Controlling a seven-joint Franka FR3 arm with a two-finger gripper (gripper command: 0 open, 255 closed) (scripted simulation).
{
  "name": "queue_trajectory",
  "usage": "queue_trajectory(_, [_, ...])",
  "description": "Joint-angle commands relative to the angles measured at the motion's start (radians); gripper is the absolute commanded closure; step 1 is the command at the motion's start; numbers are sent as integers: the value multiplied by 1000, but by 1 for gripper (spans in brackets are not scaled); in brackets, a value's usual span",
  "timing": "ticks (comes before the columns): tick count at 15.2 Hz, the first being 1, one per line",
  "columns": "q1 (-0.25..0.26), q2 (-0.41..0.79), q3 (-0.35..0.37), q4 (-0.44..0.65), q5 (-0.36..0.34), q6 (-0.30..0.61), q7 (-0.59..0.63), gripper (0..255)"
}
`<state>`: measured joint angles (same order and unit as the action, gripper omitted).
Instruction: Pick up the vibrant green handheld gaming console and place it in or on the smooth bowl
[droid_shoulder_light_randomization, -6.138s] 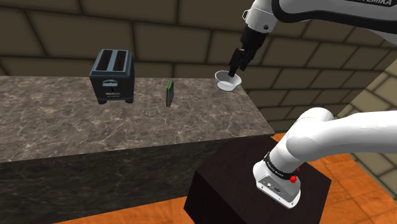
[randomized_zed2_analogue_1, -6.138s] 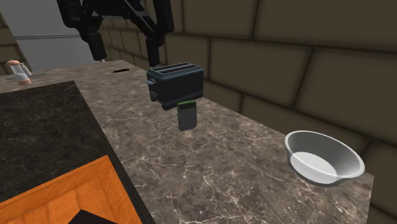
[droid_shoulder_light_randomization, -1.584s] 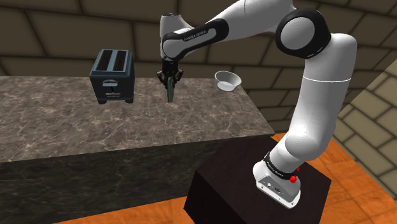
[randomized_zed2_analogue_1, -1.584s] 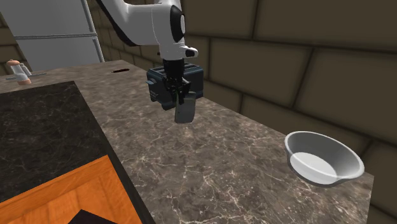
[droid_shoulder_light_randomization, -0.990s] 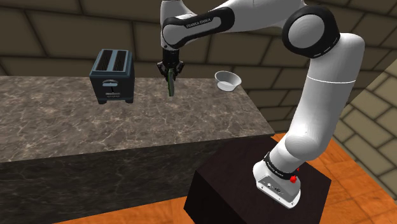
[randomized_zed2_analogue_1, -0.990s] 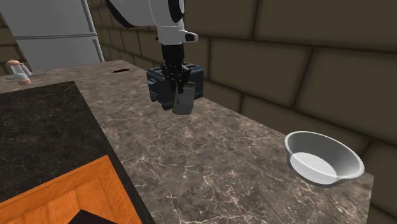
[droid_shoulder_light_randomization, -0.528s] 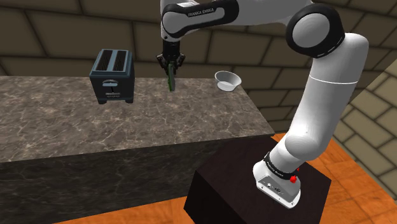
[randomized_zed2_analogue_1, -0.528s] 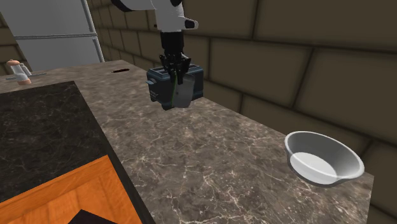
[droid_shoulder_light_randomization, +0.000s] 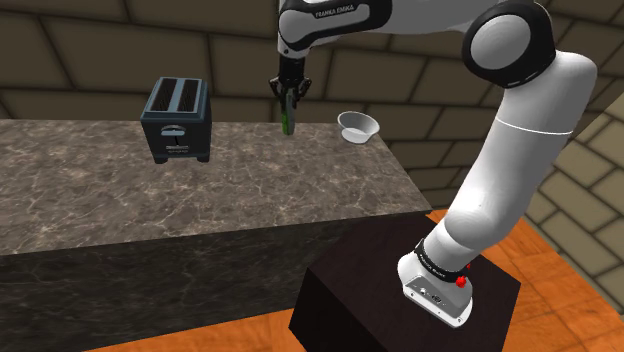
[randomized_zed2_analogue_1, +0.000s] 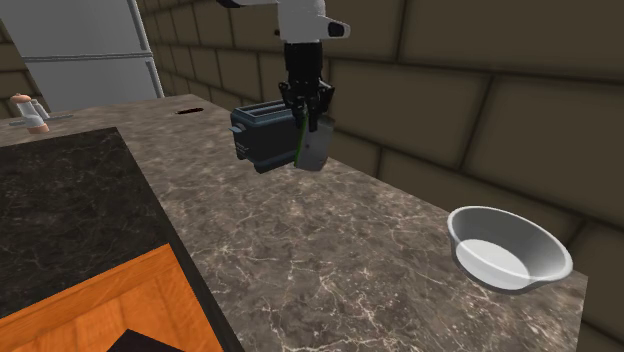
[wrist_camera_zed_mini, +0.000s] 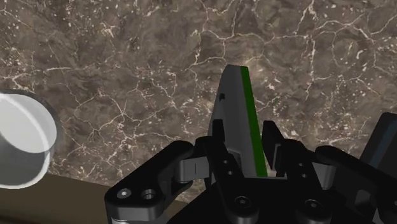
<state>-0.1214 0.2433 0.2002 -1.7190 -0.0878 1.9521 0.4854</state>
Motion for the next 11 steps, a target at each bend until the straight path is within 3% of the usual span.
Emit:
queue_trajectory(1, [-30,-31,-15,-31,10,3,-48,255])
queue_trajectory(11, [-165,-71,-102,-57,34,0,-277,255])
